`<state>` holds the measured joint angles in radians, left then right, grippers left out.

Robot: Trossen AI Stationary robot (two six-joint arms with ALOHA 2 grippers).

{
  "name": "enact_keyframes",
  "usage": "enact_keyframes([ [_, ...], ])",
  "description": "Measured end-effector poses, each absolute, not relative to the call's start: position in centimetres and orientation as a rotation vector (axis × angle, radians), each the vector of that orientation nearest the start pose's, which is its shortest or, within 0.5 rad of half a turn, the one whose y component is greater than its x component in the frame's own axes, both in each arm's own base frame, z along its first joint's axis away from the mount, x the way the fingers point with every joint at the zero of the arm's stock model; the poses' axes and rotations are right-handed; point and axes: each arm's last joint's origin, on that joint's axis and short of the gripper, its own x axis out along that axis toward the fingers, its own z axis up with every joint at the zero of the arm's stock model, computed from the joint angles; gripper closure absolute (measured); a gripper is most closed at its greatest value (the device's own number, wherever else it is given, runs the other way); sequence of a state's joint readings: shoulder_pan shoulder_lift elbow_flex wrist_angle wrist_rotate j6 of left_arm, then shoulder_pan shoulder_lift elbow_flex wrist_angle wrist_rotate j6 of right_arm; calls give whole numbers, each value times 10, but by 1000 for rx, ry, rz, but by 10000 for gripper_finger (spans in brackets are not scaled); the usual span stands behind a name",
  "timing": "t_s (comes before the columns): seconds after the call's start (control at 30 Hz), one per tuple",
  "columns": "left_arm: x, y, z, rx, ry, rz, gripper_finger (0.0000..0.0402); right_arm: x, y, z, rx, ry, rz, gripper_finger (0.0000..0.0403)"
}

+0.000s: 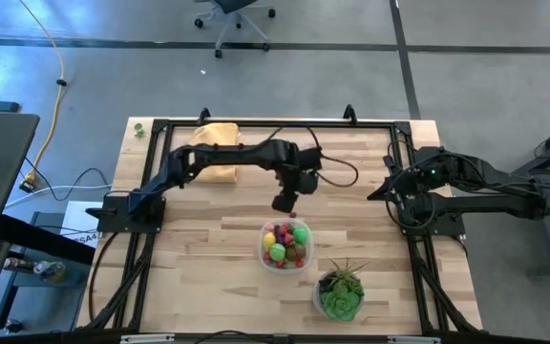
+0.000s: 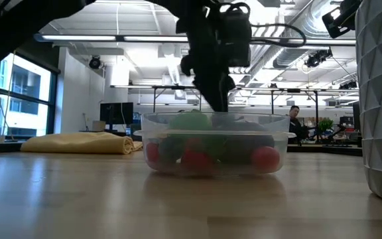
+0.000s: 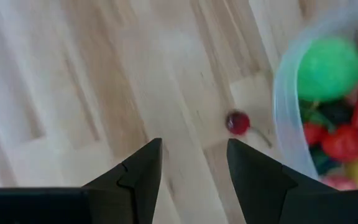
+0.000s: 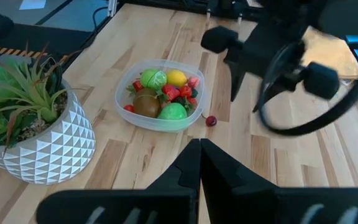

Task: Pick and placing Produce into tupperware
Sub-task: Put the red cherry into the transparent bin

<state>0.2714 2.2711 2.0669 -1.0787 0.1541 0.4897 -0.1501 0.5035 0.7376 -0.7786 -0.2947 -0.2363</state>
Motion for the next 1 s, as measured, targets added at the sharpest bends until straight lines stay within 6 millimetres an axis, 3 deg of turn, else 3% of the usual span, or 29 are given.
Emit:
enact_keyframes([
  [0.47, 462, 96, 185, 603, 1289, -612, 232, 95, -6, 296, -108, 518, 204, 402],
  [1.0, 470, 88, 181, 970, 1092, -907, 232, 95, -6, 296, -108, 518, 204, 402],
])
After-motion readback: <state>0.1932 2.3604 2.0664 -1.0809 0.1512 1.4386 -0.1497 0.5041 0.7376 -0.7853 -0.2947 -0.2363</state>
